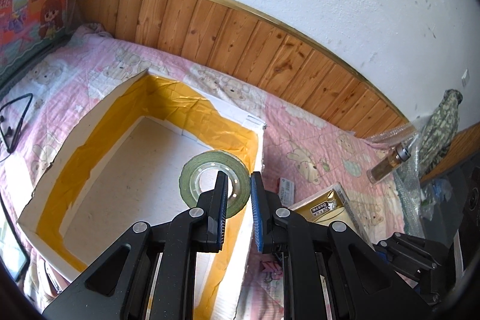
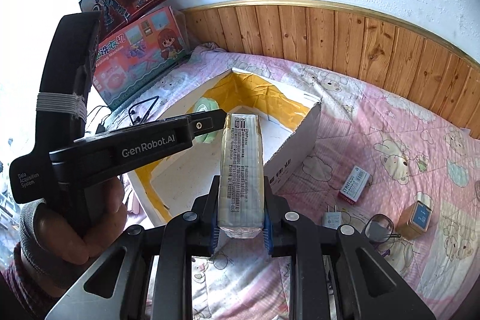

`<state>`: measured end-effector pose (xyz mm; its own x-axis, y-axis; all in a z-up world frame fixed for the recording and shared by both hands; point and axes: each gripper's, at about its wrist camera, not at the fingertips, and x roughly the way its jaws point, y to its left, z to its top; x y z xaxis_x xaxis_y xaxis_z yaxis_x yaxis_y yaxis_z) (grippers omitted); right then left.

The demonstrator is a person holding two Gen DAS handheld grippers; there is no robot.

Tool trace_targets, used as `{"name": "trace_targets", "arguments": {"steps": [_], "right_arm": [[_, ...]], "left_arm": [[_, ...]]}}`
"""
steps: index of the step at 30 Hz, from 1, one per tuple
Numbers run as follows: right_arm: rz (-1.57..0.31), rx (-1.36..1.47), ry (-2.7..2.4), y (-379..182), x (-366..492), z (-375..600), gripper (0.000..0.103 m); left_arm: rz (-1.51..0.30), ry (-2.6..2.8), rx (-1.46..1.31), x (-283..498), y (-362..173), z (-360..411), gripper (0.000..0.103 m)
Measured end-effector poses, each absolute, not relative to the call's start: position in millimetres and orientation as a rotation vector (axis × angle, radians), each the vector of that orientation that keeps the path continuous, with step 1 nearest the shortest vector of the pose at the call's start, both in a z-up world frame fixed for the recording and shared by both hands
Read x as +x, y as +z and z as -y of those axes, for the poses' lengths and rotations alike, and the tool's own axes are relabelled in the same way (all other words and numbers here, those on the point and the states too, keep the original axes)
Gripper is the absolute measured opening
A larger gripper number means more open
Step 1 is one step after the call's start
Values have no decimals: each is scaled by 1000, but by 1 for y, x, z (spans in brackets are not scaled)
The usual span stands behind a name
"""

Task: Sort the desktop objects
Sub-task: 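Carry the tissue pack with the right gripper over the cardboard box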

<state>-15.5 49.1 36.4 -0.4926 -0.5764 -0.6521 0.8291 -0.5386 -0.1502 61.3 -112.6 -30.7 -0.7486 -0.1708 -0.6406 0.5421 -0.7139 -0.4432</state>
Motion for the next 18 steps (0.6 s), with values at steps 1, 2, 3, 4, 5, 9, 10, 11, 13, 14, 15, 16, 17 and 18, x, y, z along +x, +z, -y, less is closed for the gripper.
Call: {"name": "trace_targets", "arguments": {"steps": [1,2,3,4,5,9,10,11,13,14,15,16,17,18], "right_arm": [[-579,687,-2087,37,-16,-46,24],[-581,684,-2090,38,-17,-42,24],[-584,684,-2090,38,-17,-38,24],[-591,684,-2090,38,-18,-34,24],[-599,683,-2091,37,-18,-29,24],[-625,684,-2090,36,-22,-16,24],[-630,685,-2091,35,-23,-13,24],[-634,685,-2092,35,-24,-9,24],[-646,685,-2093,35,-26,-2,24],[-651,686,-2093,34,-26,1,24],[-658,685,-2094,34,-27,4,24],[-664,685,-2095,34,-28,7,24],[-667,686,-2096,34,-29,11,24],[-671,687,-2097,33,-29,14,24]], "left_arm": [[-899,-2444,813,62,-32,116,15],[-905,-2438,814,62,-33,118,15],[-909,-2431,813,62,-34,121,15],[-909,-2422,814,63,-35,125,15],[-910,-2416,814,63,-36,127,15],[-923,-2389,814,64,-39,139,15],[-928,-2383,817,63,-40,142,15],[-929,-2378,819,63,-41,144,15],[-934,-2369,819,63,-43,148,15],[-937,-2363,820,63,-44,151,15],[-942,-2356,820,63,-45,154,15],[-946,-2347,822,63,-47,157,15],[-954,-2339,824,63,-48,160,15],[-961,-2331,826,63,-50,163,15]]}}
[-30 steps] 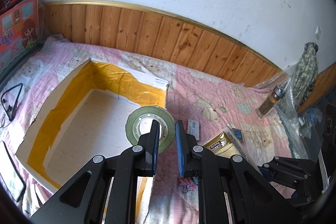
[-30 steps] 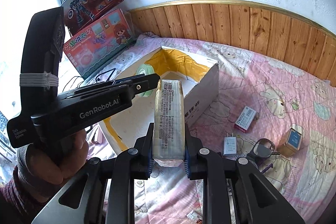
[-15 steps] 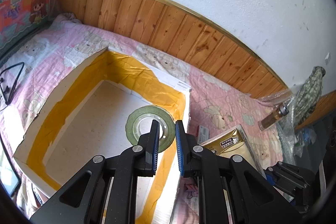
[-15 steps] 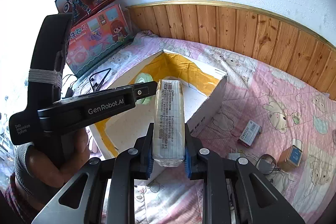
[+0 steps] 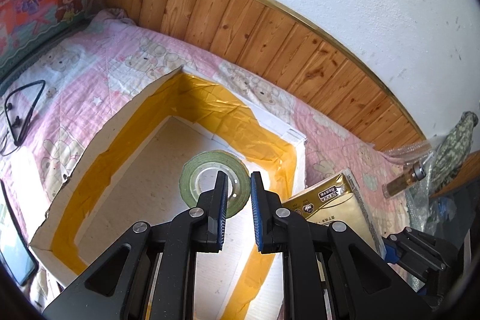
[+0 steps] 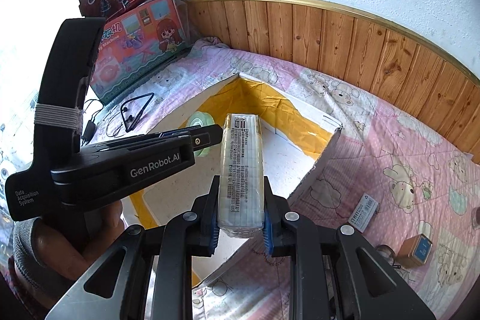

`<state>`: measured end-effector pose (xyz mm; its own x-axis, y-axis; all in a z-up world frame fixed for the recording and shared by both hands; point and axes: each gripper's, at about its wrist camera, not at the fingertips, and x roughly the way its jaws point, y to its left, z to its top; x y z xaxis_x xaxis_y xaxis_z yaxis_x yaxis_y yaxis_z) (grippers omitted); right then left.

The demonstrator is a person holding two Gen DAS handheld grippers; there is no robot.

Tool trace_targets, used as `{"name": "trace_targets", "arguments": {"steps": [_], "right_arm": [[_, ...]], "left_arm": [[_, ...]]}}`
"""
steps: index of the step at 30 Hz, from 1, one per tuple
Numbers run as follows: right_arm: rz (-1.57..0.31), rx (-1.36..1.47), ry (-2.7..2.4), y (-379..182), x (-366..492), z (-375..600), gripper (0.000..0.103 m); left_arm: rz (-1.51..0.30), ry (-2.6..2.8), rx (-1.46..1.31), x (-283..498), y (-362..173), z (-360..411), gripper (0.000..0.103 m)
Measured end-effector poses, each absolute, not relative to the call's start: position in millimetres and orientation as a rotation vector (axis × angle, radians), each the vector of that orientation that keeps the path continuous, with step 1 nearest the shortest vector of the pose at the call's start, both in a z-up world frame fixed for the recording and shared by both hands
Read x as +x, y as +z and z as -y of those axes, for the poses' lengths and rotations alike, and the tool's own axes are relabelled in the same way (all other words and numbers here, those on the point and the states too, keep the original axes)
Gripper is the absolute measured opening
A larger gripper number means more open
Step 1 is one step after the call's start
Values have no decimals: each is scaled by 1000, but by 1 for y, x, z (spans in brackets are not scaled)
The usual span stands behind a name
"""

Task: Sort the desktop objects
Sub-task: 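Carry the tissue pack with the right gripper over the cardboard box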

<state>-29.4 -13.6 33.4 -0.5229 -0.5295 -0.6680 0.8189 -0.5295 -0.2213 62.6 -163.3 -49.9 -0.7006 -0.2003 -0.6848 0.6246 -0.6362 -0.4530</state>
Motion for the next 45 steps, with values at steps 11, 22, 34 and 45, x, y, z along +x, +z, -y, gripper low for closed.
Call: {"name": "trace_targets", "arguments": {"steps": [11,22,34,45], "right_arm": [[-717,705,-2113,31,-48,37,24],[-765,733,-2133,25,-67,58,24],[-772,794,-2129,15,-87,79,24],[-768,882,-2116,4,-102,96,24]], "left_arm": [[-973,-2282,850,56,-61,181,15],[-1041,-2222,855,46,-74,208,15],[-1102,-2161,913,33,-92,224,15],[-1251,-2102,961,26,-116,234,15]]}}
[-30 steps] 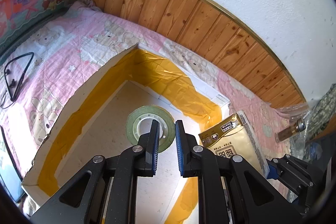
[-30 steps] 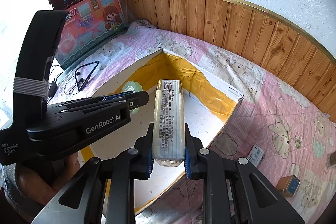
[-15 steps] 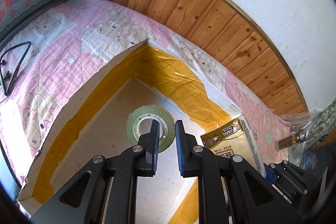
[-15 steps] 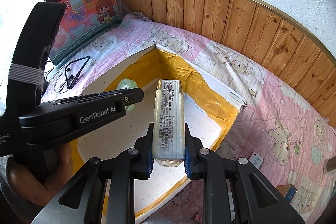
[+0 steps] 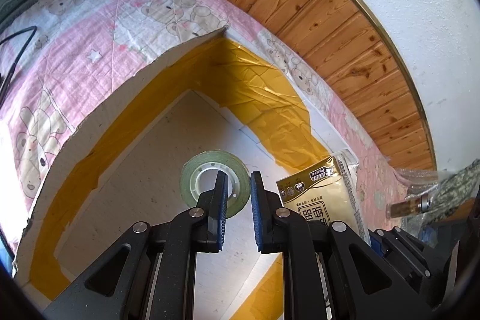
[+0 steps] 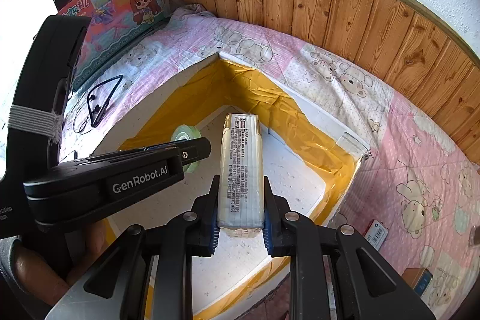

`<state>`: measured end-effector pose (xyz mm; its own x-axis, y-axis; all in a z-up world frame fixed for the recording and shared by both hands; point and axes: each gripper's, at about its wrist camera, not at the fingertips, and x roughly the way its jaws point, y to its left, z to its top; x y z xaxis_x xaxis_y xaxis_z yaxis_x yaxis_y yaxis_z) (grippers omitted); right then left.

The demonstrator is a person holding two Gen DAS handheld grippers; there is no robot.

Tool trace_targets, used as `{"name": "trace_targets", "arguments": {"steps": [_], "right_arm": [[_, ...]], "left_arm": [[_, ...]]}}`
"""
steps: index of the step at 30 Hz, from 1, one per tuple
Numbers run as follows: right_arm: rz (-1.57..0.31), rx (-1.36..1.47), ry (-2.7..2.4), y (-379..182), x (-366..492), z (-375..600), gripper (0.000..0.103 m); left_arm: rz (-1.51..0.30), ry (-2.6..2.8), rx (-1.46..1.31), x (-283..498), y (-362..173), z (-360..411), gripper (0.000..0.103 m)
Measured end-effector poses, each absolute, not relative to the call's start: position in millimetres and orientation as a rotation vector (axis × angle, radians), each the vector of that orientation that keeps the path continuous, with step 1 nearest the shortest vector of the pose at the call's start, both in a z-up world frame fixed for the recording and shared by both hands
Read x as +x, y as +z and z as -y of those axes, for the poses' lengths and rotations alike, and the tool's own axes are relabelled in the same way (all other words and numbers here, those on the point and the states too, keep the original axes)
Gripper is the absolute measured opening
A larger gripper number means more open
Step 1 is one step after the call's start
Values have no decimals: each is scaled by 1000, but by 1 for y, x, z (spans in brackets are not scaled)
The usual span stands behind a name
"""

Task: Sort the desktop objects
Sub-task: 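Carry the tissue pack with the right gripper over the cardboard box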

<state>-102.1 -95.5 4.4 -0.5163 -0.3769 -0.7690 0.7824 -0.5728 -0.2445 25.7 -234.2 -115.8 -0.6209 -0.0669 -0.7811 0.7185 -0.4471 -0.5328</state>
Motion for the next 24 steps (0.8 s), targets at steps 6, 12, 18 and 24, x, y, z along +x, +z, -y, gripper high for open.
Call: {"name": "trace_targets", "arguments": {"steps": [6,12,18,24], "right_arm": [[-762,948,-2105,-3,-113,103,24],[-780,997,-2112,-8,-128,110,24],[-817,1040,-2094,-13,-141,118,24],[-867,1079,-2081,-23,-154,122,24]], "left_arm": [[-1304,-2071,983,22,-126,239,15],[-1337,-2040,985,17,-133,244,15],[-1323,-2010,1008,8,-137,245,15],[-1279,-1967,1053,-2,-132,247,15]]}}
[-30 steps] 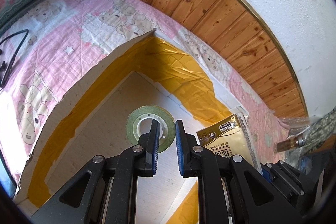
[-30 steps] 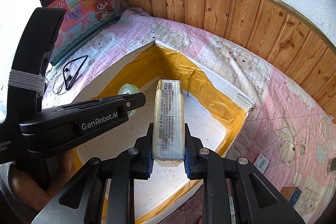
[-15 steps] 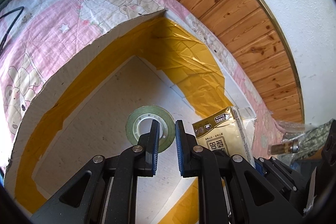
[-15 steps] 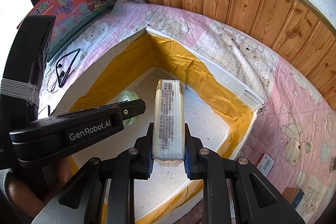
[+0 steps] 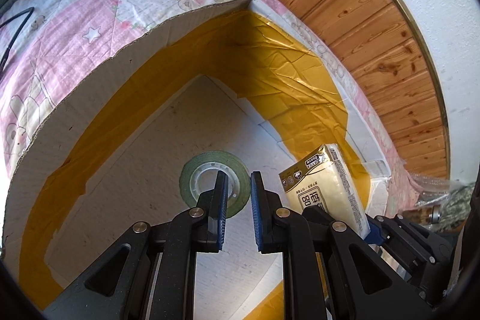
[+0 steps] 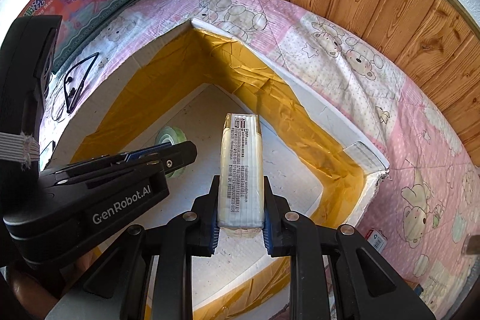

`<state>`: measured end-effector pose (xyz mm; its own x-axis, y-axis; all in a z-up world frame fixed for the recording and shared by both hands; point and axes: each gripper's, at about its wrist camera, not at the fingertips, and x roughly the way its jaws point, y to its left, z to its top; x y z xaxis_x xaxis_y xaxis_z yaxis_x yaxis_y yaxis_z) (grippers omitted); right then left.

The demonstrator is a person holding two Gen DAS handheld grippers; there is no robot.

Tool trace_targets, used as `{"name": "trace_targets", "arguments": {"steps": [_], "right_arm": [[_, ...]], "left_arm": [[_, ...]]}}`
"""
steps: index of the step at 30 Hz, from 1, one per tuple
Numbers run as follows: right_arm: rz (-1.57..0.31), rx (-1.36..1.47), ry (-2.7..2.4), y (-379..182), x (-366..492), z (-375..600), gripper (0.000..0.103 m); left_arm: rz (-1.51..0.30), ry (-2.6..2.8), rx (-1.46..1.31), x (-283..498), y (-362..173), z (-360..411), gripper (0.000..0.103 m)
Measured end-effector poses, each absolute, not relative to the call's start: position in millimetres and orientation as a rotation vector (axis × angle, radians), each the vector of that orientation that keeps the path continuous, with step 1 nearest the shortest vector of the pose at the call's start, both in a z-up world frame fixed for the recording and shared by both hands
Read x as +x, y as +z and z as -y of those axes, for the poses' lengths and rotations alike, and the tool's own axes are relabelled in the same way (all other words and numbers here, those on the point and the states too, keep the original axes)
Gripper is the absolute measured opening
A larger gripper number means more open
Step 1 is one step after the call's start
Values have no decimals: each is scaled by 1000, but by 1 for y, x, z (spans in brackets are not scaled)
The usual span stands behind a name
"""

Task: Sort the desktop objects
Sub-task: 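Carry the tissue pack with the right gripper over the cardboard box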

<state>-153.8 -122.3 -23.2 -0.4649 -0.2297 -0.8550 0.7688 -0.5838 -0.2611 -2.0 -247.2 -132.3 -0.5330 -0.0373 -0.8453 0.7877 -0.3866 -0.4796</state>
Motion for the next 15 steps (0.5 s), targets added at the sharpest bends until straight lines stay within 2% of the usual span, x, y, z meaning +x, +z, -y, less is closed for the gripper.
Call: {"name": "trace_targets", "arguments": {"steps": [8,15], "right_arm": [[-869,1135,-2043,-28,-166,124,24],[-957,1156,-2034,-32,-175,127,24]], "left_arm": [[-1222,-1940,1085,-10,-129,249,15],[-1335,-1936,1061,-5,-141,259,15]]}}
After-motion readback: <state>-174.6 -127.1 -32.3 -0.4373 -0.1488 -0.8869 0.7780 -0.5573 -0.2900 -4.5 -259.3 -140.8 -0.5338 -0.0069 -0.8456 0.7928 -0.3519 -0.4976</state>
